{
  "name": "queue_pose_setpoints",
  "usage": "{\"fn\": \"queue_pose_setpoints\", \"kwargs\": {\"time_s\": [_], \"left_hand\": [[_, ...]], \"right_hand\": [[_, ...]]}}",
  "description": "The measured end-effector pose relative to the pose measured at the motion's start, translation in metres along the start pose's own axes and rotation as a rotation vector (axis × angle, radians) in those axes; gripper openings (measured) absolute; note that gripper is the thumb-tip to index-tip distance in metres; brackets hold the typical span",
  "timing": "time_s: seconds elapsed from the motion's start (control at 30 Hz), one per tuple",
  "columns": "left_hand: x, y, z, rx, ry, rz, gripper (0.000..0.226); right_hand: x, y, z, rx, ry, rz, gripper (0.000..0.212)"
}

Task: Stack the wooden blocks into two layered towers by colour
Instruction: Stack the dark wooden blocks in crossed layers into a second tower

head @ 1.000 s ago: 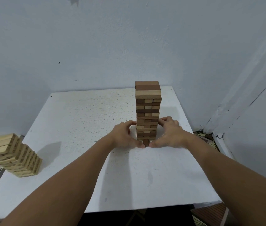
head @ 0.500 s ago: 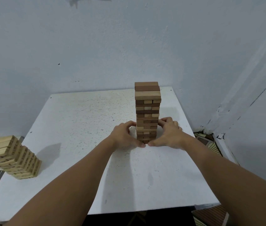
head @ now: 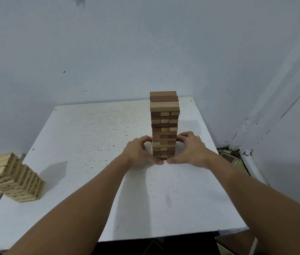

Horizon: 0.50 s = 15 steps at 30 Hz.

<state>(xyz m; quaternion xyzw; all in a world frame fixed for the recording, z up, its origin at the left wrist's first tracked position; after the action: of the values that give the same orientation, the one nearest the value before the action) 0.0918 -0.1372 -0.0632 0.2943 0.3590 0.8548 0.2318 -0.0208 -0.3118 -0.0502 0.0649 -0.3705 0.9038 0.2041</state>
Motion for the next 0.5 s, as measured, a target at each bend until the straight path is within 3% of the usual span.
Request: {"fn": "queue_pose_setpoints", "kwargs": {"time_s": [0.5], "left_hand": [[0.0028,0.0017,-0.0003,0.019,-0.011,0.039,0.076]], "right_hand": [[0.0023,-0.0050,-0.0002,0.038,0.039,-0.010,0.085]]}}
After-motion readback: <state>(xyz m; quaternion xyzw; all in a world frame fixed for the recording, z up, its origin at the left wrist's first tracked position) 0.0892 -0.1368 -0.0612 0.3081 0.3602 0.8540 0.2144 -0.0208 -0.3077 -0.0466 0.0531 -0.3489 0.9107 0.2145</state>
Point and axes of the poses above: each hand's wrist, its own x-axis away from the middle knuckle, its own z-axis out of the back of the hand, y = z × x, the point moved 8 cm from there along -x, towards the middle knuckle, and after that the axes turned 2 degrees about -y, right-handed, at the moved point
